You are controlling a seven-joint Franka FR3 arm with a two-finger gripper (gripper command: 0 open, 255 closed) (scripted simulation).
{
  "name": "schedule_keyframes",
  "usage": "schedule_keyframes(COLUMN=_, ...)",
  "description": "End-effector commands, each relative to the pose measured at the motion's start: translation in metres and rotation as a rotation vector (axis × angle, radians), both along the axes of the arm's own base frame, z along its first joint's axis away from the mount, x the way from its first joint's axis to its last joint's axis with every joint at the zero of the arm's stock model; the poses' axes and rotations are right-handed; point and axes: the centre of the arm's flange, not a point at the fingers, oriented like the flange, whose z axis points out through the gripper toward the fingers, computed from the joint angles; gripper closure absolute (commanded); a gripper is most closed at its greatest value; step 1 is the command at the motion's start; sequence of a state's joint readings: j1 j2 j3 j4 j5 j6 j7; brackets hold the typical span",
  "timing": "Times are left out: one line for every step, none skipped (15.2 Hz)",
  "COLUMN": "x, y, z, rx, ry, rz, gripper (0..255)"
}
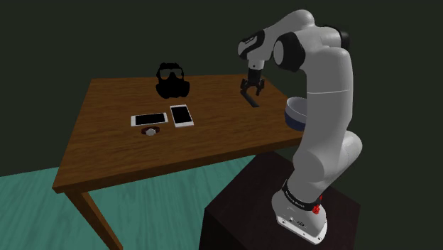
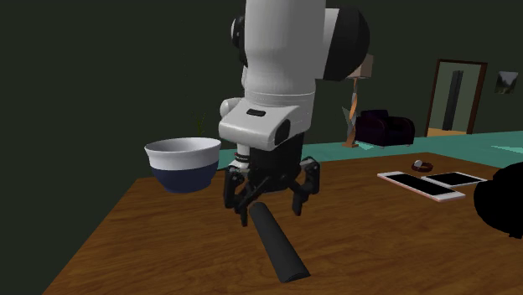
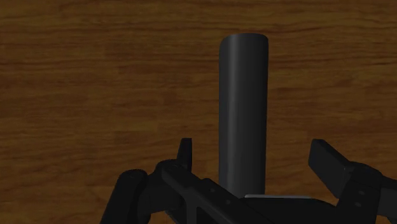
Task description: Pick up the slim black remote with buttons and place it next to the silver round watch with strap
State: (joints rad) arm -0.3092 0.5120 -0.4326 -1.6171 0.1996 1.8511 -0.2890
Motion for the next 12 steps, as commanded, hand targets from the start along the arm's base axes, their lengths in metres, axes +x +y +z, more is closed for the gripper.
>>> schedule_keyframes(x=-0.001, y=0.001, z=-0.011, rx=0.000, ry=0.000, rz=0.000, gripper=0)
schedule_keyframes(x=-0.002, y=0.002, z=-0.016, rx=0.000, ry=0.000, rz=0.000, gripper=0)
schedule_keyframes(x=-0.004, y=0.003, z=-0.024, rx=0.000, ry=0.000, rz=0.000, gripper=0)
schedule_keyframes(x=-0.004, y=0.003, z=-0.024, rx=0.000, ry=0.000, rz=0.000, gripper=0)
schedule_keyframes(x=-0.004, y=0.003, z=-0.024, rx=0.000, ry=0.000, rz=0.000, gripper=0)
schedule_keyframes(x=-0.004, y=0.003, z=-0.024, rx=0.000, ry=0.000, rz=0.000, gripper=0)
schedule_keyframes(x=-0.004, y=0.003, z=-0.024, rx=0.000, ry=0.000, rz=0.000, gripper=0)
schedule_keyframes(x=-0.004, y=0.003, z=-0.024, rx=0.000, ry=0.000, rz=0.000, gripper=0)
schedule_keyframes(x=-0.004, y=0.003, z=-0.024, rx=0.000, ry=0.000, rz=0.000, gripper=0)
schedule_keyframes(x=-0.004, y=0.003, z=-0.024, rx=0.000, ry=0.000, rz=0.000, gripper=0)
schedule_keyframes(x=-0.004, y=0.003, z=-0.024, rx=0.000, ry=0.000, rz=0.000, gripper=0)
schedule_keyframes(x=-0.004, y=0.003, z=-0.024, rx=0.000, ry=0.000, rz=0.000, gripper=255)
